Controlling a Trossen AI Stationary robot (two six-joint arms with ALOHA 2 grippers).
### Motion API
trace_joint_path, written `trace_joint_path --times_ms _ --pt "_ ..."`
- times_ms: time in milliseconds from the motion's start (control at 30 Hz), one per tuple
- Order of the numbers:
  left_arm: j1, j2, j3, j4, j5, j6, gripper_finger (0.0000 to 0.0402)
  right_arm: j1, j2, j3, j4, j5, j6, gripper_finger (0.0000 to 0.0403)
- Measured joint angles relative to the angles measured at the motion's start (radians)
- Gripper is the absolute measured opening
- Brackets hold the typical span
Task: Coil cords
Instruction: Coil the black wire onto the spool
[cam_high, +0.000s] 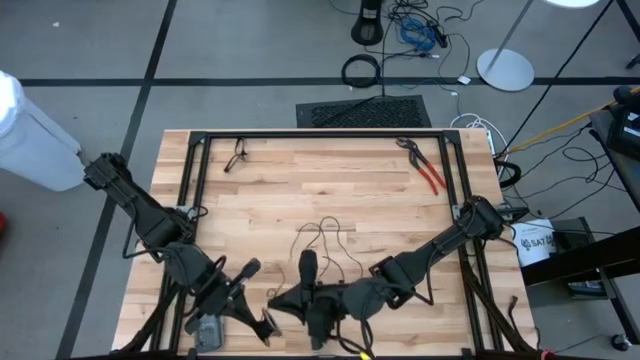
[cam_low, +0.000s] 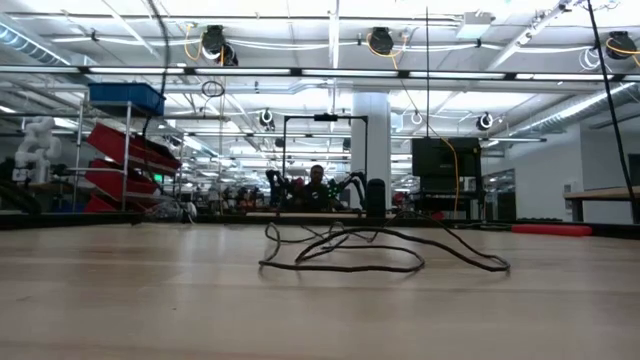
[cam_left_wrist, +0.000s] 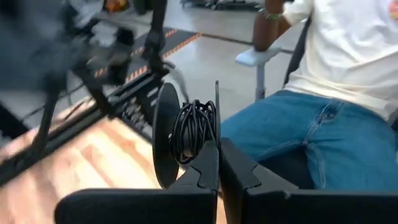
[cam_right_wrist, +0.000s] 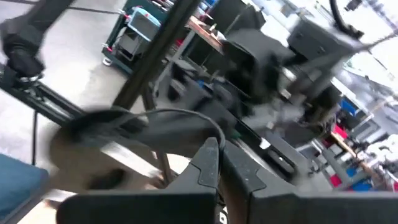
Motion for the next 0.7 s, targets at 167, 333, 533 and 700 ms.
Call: trace_joint_path --times_ms 167,333,533,700 --pt "0.0 0.028 0.0 0.095 0.039 0.1 0.0002 -0.023 0.025 0.0 0.001 -0.028 0.018 0.0" --pt "0.0 0.037 0.0 0.144 0.039 0.175 0.0002 -0.042 0.037 -0.002 0.001 -0.111 0.053 0.0" --pt "-0.005 0.035 0.0 0.184 0.039 0.209 0.0002 -0.052 0.038 -0.002 -0.035 -0.181 0.12 0.0" --pt "-0.005 0.034 0.0 0.206 0.033 0.233 0.0002 -0.06 0.038 -0.001 -0.098 -0.246 0.172 0.0"
